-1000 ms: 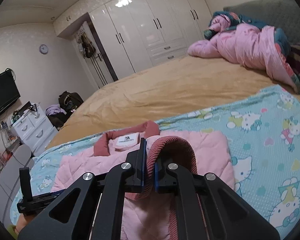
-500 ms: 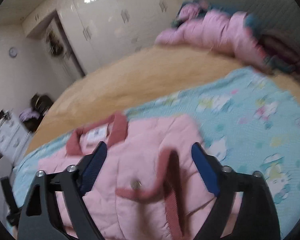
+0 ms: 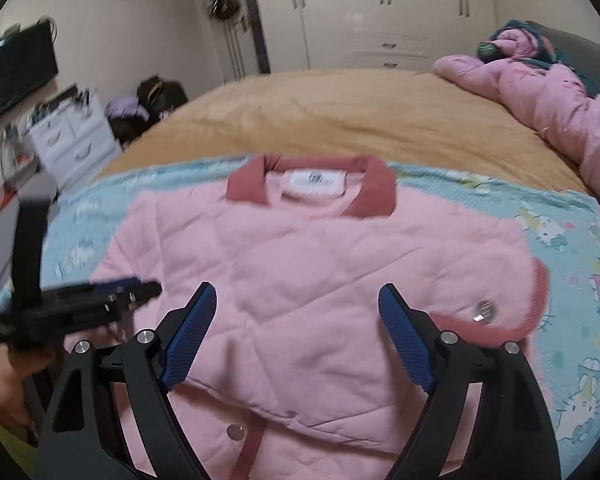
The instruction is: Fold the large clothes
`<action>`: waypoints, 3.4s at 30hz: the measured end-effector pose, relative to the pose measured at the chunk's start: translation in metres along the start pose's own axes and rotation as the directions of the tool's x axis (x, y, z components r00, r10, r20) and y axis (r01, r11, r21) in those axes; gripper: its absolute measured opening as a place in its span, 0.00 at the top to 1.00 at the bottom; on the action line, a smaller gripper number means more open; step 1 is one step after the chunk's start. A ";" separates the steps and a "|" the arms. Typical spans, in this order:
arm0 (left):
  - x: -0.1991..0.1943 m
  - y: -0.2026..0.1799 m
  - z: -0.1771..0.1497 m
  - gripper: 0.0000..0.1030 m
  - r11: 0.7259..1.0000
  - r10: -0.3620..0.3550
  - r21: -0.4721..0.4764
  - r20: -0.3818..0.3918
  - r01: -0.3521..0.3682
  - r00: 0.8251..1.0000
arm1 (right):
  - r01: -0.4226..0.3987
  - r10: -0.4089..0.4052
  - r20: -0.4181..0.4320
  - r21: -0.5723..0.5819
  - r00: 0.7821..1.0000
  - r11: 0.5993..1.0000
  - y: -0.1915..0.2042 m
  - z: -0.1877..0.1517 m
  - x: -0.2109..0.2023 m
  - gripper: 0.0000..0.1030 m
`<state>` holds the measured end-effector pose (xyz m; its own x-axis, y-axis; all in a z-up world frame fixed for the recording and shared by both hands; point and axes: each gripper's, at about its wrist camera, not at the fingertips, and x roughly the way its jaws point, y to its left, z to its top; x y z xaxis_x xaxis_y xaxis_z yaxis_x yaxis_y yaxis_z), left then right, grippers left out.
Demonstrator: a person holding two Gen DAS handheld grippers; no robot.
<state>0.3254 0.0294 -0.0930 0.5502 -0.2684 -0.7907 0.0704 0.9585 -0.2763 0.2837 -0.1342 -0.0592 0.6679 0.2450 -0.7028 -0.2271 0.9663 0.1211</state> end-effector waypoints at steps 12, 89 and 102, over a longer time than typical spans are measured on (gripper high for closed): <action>0.003 0.000 -0.001 0.62 1.000 0.008 0.015 -0.004 -0.008 1.000 | 0.040 -0.037 -0.128 0.023 0.991 0.999 -0.009 -0.030 0.056 0.17; -0.201 -0.083 -0.015 0.09 0.993 -0.010 0.113 0.266 -0.021 0.964 | -0.081 0.036 0.223 0.197 0.974 0.977 -0.028 0.012 -0.198 0.05; -0.279 -0.072 -0.044 0.09 0.997 0.012 0.062 0.335 -0.035 0.942 | -0.066 0.020 0.285 0.152 0.958 0.986 -0.002 -0.001 -0.278 0.05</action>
<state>0.1299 0.0305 0.1232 0.7979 -0.2092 -0.5653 0.1028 0.9713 -0.2144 0.0975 -0.2042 0.1351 0.8371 0.2770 -0.4717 -0.1607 0.9488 0.2721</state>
